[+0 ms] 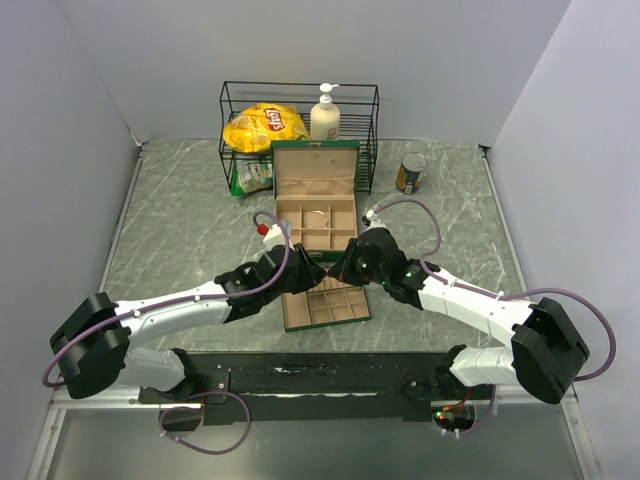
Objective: Organize the mixed jewelry
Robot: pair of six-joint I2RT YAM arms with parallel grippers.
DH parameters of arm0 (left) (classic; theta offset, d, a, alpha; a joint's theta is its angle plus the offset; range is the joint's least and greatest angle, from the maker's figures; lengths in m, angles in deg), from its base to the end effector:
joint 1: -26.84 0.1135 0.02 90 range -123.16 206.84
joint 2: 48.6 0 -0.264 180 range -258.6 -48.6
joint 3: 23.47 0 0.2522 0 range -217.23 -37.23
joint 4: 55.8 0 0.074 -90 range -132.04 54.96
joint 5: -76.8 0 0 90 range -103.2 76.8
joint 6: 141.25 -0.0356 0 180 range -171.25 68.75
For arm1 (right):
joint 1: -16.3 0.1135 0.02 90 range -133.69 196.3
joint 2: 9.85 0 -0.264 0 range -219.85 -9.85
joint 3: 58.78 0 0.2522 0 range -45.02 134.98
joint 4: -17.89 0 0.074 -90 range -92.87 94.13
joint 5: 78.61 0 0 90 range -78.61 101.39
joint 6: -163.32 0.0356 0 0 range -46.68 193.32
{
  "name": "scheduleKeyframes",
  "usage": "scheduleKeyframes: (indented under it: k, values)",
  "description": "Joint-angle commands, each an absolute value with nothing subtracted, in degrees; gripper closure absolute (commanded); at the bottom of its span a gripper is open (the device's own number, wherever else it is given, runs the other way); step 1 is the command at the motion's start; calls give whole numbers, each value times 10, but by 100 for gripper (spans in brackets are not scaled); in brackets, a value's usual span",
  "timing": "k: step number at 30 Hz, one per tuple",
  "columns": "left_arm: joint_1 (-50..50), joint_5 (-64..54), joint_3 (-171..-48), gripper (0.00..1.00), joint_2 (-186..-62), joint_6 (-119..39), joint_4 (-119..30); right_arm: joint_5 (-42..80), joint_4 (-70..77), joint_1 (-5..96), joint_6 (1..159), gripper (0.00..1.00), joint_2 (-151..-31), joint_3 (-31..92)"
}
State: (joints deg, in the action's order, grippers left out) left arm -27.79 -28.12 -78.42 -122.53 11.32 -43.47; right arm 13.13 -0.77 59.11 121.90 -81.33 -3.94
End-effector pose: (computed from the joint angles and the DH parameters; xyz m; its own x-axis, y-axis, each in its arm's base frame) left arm 0.1684 -0.2214 0.2288 -0.7249 -0.4605 -0.5123 0.0373 0.7164 -0.6967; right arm 0.1953 0.1824 0.2283 -0.8034 0.2774 -0.5268 -0.1435 0.7684 0.6236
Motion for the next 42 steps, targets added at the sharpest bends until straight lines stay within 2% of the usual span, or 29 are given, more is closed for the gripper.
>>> scheduleKeyframes:
  k: [1, 12, 29, 42]
  values:
    - [-281, -284, -786, 65, -1230, 114, -474, 128, 18, 587, 1217, 100, -802, -34]
    - [-282, -288, -784, 67, -1230, 113, -476, 134, 23, 587, 1220, 100, -802, -38]
    - [-282, -293, -790, 76, -1237, 115, -469, 136, 25, 587, 1218, 100, -799, -41]
    - [-282, -298, -788, 76, -1238, 116, -480, 131, 18, 586, 1212, 100, -795, -43]
